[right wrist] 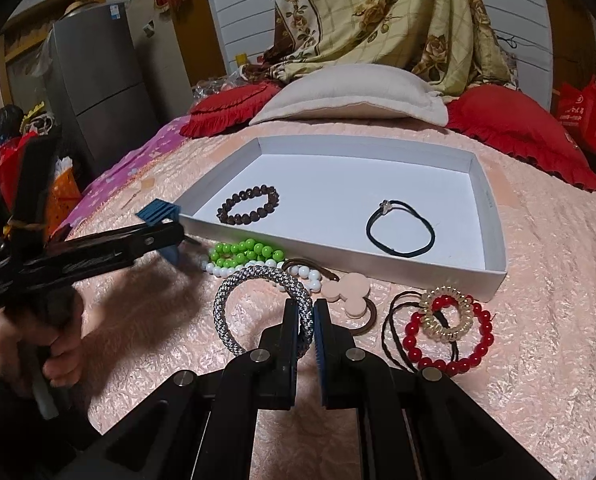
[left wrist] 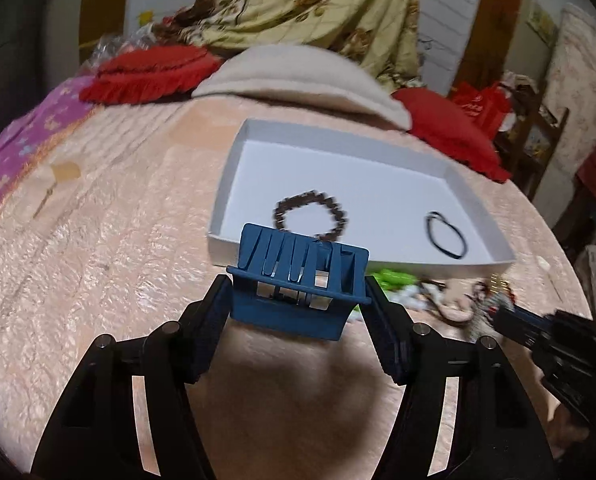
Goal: Organize jewelry
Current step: 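Close the right tool on the grey braided bangle while the left tool lifts the blue holder, then carry the blue holder toward the tray with the left tool while the right tool lifts the bangle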
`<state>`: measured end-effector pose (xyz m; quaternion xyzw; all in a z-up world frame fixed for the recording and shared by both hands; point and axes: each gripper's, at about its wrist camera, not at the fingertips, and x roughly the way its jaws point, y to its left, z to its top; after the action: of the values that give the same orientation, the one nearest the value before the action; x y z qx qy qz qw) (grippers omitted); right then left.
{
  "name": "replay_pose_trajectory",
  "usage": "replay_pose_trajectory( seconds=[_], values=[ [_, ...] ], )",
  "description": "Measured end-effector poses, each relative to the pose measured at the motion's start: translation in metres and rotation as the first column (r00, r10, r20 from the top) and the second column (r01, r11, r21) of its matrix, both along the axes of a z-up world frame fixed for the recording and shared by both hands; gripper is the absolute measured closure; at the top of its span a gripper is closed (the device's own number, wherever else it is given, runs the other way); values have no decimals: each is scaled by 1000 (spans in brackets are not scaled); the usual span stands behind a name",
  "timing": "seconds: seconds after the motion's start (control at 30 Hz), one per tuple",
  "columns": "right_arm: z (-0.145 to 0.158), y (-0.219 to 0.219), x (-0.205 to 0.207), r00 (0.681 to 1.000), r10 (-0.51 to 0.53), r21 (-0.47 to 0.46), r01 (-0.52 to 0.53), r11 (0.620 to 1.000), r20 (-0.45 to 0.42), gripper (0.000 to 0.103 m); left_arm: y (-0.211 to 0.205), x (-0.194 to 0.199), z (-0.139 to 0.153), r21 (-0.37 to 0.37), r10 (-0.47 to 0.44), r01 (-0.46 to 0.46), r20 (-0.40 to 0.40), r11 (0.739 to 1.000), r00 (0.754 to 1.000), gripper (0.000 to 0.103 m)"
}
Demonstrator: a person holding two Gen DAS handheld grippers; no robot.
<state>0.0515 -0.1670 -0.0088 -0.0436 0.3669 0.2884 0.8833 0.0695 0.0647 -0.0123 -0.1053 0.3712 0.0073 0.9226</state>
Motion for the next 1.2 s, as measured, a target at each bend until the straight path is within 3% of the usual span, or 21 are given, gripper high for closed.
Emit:
replay_pose_trajectory(
  seconds=[0.47,0.63,0.93,1.2],
  values=[
    [9,-20,-2,992,-120,4,120,993,33,96,-24,-14,11,28,-26,25,12,999,1000,38],
    [10,-18,-3,992,-116,10,116,993,52,96,-33,-12,9,67,-40,38,16,997,999,38],
    [9,-12,2,987,-140,28,139,990,72,96,-31,-4,8,48,-37,36,10,998,999,38],
    [11,-8,11,980,-180,-11,181,983,87,96,-29,-2,8,46,-32,31,8,998,999,38]
  ],
)
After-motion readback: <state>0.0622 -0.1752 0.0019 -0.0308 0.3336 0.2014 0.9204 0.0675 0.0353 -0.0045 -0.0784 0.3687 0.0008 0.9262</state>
